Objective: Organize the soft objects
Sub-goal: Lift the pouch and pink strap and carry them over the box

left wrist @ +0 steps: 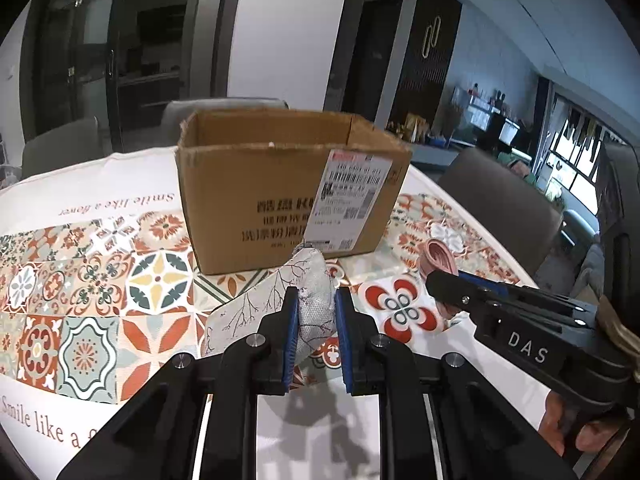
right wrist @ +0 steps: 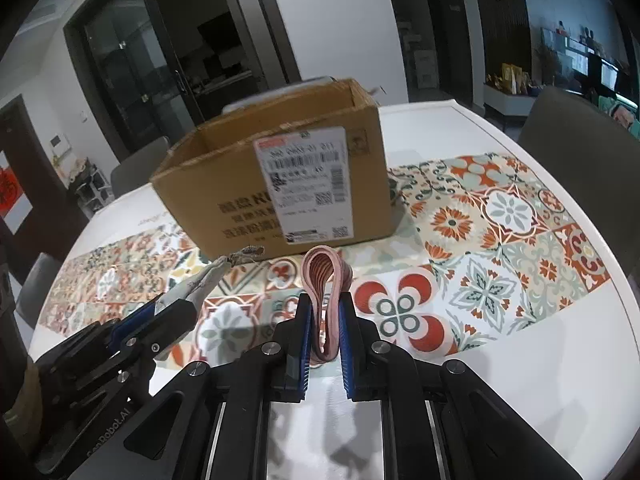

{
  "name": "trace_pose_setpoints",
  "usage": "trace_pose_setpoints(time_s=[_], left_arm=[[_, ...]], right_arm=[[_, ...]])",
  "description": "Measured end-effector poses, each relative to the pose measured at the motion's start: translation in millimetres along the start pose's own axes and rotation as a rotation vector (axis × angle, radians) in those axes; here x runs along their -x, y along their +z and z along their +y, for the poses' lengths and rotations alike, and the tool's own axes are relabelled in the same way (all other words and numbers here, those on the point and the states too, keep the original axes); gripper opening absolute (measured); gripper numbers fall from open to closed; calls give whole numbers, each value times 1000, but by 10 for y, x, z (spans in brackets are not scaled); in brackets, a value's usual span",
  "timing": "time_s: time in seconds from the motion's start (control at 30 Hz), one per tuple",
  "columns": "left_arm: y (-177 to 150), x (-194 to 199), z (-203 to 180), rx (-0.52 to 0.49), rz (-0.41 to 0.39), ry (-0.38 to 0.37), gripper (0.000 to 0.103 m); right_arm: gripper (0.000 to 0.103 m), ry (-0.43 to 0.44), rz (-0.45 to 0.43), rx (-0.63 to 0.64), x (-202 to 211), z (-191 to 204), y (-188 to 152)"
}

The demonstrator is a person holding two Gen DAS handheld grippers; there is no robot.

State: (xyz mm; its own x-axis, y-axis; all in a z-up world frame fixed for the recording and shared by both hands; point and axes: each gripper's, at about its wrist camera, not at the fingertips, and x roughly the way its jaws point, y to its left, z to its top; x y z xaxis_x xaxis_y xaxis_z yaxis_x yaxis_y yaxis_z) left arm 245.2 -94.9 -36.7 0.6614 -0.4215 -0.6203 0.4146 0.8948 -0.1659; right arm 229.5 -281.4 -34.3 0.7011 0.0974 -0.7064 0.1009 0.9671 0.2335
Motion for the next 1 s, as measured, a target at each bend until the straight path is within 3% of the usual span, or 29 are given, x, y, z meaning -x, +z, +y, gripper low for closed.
trace_pose_setpoints(time_s=[0.67, 1.0], left_arm=[[380, 673, -87, -36, -170, -1, 19], [635, 800, -11, -45, -232, 4, 19]], right_arm=[[14, 44, -135, 46, 611, 311, 247], [14, 66, -200, 69, 773, 464, 479]])
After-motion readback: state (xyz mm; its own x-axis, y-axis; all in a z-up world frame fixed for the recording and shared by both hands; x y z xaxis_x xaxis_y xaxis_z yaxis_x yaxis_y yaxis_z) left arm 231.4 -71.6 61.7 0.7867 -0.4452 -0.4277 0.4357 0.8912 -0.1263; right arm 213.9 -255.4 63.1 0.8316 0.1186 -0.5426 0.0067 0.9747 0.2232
